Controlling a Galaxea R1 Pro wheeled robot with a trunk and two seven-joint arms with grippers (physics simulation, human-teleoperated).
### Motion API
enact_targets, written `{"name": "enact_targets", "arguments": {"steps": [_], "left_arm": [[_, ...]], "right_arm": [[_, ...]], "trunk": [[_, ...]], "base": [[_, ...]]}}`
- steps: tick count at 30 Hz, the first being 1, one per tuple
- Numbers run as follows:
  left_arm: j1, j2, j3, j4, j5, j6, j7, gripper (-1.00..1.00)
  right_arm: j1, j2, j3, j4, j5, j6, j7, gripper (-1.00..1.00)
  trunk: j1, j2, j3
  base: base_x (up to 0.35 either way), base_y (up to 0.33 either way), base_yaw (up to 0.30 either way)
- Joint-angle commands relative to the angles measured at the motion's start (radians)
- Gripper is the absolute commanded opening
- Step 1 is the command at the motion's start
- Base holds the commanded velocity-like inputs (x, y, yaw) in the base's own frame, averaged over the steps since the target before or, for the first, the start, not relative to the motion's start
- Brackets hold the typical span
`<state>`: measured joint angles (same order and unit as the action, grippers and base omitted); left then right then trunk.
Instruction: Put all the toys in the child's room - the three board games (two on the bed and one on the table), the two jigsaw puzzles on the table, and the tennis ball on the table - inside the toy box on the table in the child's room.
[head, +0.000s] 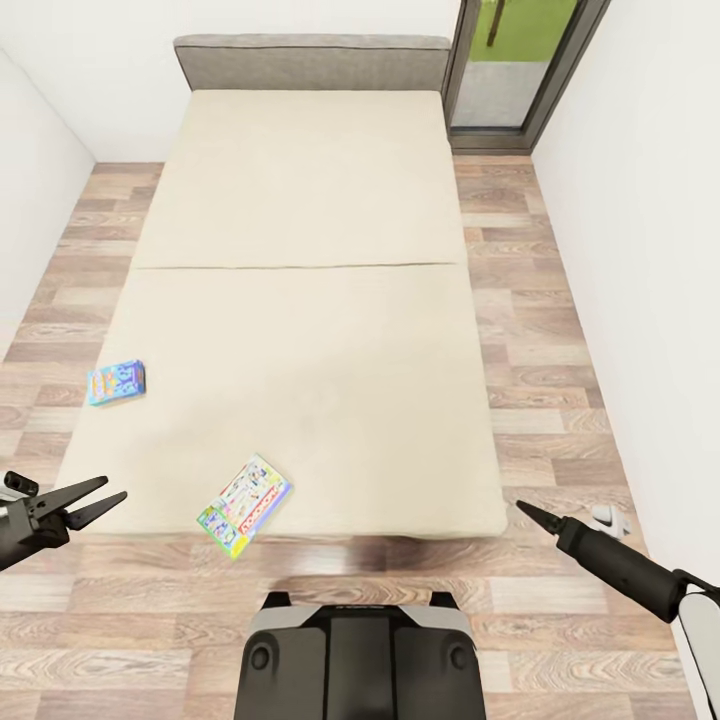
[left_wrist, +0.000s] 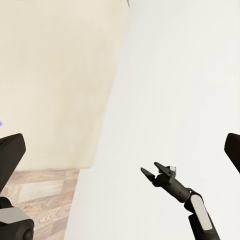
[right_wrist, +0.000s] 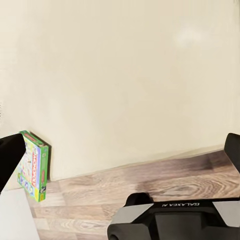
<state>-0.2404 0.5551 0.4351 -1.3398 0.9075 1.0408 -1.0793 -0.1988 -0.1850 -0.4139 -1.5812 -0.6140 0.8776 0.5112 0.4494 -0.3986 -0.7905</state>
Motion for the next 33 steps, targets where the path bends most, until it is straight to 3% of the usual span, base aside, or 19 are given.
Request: {"name": "enact_targets", "arguments": {"steps": [1,33], "left_arm": [[0.000,0.000,0.001,0.000,-0.001,0.004,-0.003,1.00],[0.000,0.000,0.004,-0.001,-0.001,0.003,-0.004,1.00]], "right_arm": [[-0.001,0.001,-0.003,0.000,0.002,0.006,0.004,1.00],[-0.001,0.003,-0.007,0.000,0.001,0.006,0.004,1.00]], "trunk": [[0.001,-0.001,0.001],[0.001,-0.001,0.053]], "base": [[0.000,0.000,0.000],[0.000,0.000,0.000]]}}
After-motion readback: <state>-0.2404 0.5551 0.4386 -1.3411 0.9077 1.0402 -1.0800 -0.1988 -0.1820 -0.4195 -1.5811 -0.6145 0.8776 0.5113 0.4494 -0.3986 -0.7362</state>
